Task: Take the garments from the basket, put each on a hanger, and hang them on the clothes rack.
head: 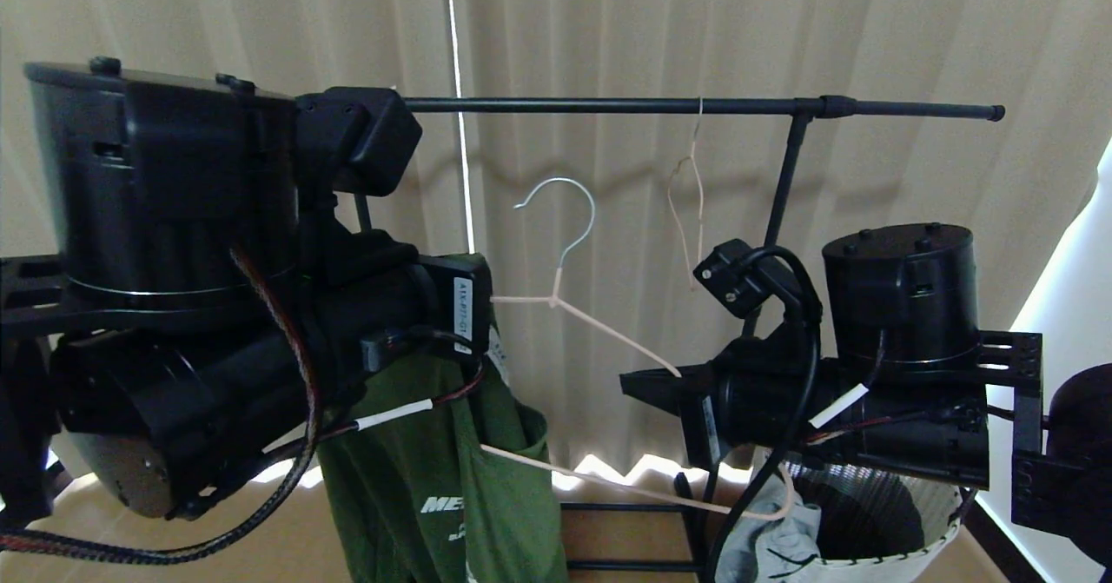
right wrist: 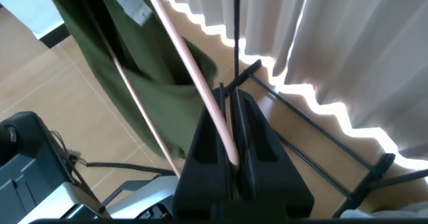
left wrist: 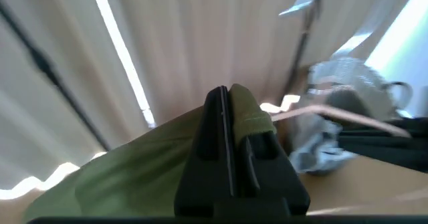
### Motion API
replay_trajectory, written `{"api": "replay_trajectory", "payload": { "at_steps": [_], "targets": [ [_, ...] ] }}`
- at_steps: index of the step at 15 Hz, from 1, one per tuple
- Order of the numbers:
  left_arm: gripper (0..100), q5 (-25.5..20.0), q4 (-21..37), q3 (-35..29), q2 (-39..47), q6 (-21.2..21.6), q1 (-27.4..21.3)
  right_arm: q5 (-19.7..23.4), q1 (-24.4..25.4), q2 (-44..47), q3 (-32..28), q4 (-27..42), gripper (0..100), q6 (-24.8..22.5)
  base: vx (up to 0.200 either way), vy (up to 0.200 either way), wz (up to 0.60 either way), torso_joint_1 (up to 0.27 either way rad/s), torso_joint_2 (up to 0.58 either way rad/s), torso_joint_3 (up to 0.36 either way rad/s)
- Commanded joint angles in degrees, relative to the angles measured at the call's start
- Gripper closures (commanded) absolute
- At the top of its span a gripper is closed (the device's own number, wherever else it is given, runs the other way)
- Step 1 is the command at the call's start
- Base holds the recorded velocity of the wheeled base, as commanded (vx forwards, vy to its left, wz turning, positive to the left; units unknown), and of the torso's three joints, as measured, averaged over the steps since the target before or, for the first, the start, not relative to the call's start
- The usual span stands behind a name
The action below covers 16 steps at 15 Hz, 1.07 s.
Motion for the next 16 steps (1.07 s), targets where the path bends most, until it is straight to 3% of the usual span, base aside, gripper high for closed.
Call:
{"api": "replay_trajectory", "payload": {
  "at_steps": [1,5,10,12,16],
  "targets": [
    [100,-1.49,-0.10,-0.85,-0.50,-1.16,-1.94,-0.05,0.44,0.76,-0.32,-0.49,100,-0.05,0.000,0.000,0.00,0.000,0.00,0.000],
    [100,-9.31,-0.19,-1.02,-1.38,-1.60,-2.21,-0.05,0.96,0.76,-1.46,-0.49,100,-0.13,0.000,0.000,0.00,0.000,0.00,0.000],
    [100,-10.63,0.16,0.12,-2.44,-0.81,-0.18,-0.93,0.88,-0.82,-1.46,-0.58,100,-0.13,0.000,0.000,0.00,0.000,0.00,0.000],
    [100,-11.59,-0.10,2.05,-3.31,2.00,-0.18,-2.42,0.88,-0.47,-1.90,-0.49,100,-0.22,0.000,0.000,0.00,0.000,0.00,0.000],
    [100,-18.80,-0.19,2.75,-4.72,5.34,1.13,-2.77,0.79,-0.11,-2.69,-1.37,100,-0.22,0.000,0.000,0.00,0.000,0.00,0.000]
  ]
}}
